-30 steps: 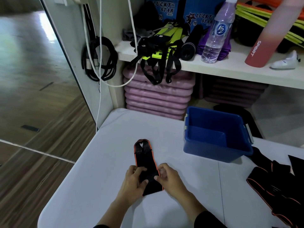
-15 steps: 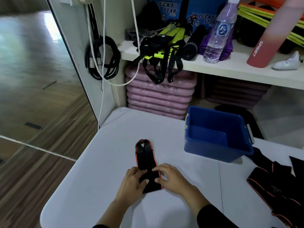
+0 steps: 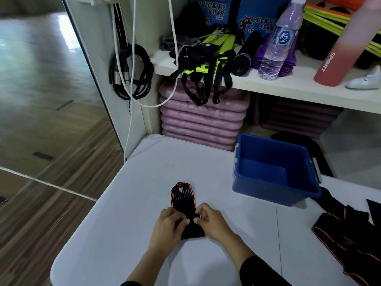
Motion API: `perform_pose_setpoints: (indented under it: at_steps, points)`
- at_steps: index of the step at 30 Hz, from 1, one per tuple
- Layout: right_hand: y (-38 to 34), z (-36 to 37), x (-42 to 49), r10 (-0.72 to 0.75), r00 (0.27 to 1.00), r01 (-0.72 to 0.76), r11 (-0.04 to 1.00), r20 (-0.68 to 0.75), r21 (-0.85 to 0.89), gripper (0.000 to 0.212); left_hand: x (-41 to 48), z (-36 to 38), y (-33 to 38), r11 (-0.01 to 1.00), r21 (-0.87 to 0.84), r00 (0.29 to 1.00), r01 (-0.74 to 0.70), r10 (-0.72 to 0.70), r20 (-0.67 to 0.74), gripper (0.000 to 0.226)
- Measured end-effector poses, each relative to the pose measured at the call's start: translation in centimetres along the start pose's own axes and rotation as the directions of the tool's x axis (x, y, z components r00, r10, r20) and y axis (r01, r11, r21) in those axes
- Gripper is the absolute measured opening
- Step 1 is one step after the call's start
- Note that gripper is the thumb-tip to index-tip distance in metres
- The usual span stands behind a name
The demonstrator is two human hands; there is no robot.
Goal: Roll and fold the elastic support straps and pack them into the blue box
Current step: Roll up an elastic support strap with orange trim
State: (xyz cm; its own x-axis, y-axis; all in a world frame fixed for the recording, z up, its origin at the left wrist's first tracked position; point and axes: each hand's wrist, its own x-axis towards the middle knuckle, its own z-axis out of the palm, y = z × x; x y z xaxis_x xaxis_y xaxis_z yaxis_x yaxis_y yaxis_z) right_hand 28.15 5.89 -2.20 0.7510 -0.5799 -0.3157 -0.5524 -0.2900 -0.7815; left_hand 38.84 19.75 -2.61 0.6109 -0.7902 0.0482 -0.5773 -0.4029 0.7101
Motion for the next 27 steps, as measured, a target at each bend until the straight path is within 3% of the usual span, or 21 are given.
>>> perform_pose_setpoints:
  at_steps: [4, 8, 13, 16, 19, 24, 27]
  points:
    - [-0.2, -0.1, 0.5, 0.032, 0.999, -0.032, 0.999, -0.012, 0.019, 0.007, -0.5, -0.5, -0.6, 0.994, 0.063, 0.994, -0.084, 0.079, 0.079, 0.054]
    - [-0.7, -0.2, 0.4, -0.034, 0.999, 0.038, 0.991, -0.035, 0.130, 0.008, 0.0, -1.0, -0.8, 0.998, 0.043, 0.994, -0.054, 0.049, 0.102, 0.061]
    - [0.0, -0.5, 0.0, -0.048, 0.998, 0.044, 0.991, 0.029, 0.123, 0.023, 1.6, -1.1, -0.4, 0.997, 0.009, 0.987, 0.073, -0.073, 0.145, 0.037]
    - [-0.2, -0.3, 0.6, -0.027, 1.000, 0.026, 0.996, 0.012, 0.087, 0.015, 2.5, -0.9, -0.2, 0.978, -0.102, 0.979, 0.180, -0.168, 0.117, 0.030]
    - [-0.6, 0.3, 1.4, 0.028, 0.998, -0.024, 0.997, -0.055, 0.069, 0.033, 2.6, -0.6, 0.2, 0.927, -0.232, 0.956, 0.294, -0.283, 0.079, 0.028]
    - [-1.0, 1.4, 2.7, 0.082, 0.983, -0.072, 0.995, -0.166, 0.063, 0.037, 2.2, -0.2, 0.1, 0.907, -0.274, 0.945, 0.318, -0.328, 0.011, 0.032]
    - [-0.9, 1.7, 3.0, 0.040, 0.983, -0.016, 0.991, -0.179, 0.135, 0.029, 3.0, -0.1, 0.2, 0.907, -0.259, 0.939, 0.331, -0.344, -0.002, 0.028]
